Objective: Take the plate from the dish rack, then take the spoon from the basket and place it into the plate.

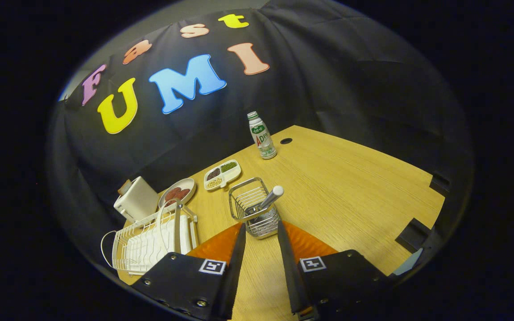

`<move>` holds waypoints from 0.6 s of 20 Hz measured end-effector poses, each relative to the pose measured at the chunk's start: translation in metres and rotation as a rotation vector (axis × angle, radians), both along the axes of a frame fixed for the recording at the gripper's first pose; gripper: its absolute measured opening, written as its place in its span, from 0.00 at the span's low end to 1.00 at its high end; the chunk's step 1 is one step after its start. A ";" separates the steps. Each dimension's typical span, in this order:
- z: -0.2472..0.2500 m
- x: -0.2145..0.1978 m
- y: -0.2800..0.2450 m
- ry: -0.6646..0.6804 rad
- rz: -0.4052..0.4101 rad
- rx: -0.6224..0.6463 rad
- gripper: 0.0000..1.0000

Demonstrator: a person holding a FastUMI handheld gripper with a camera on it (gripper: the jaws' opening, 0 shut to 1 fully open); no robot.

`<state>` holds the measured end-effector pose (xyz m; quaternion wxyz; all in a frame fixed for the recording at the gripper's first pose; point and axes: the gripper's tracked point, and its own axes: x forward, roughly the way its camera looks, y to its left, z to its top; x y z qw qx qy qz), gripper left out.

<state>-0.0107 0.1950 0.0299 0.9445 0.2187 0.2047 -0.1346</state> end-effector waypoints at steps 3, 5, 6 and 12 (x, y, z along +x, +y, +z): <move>-0.005 0.018 -0.014 -0.008 -0.049 0.001 0.46; -0.007 0.029 -0.020 -0.021 -0.071 -0.003 0.46; -0.009 0.034 -0.024 -0.023 -0.082 -0.010 0.46; -0.018 0.061 -0.024 -0.038 -0.070 -0.032 0.35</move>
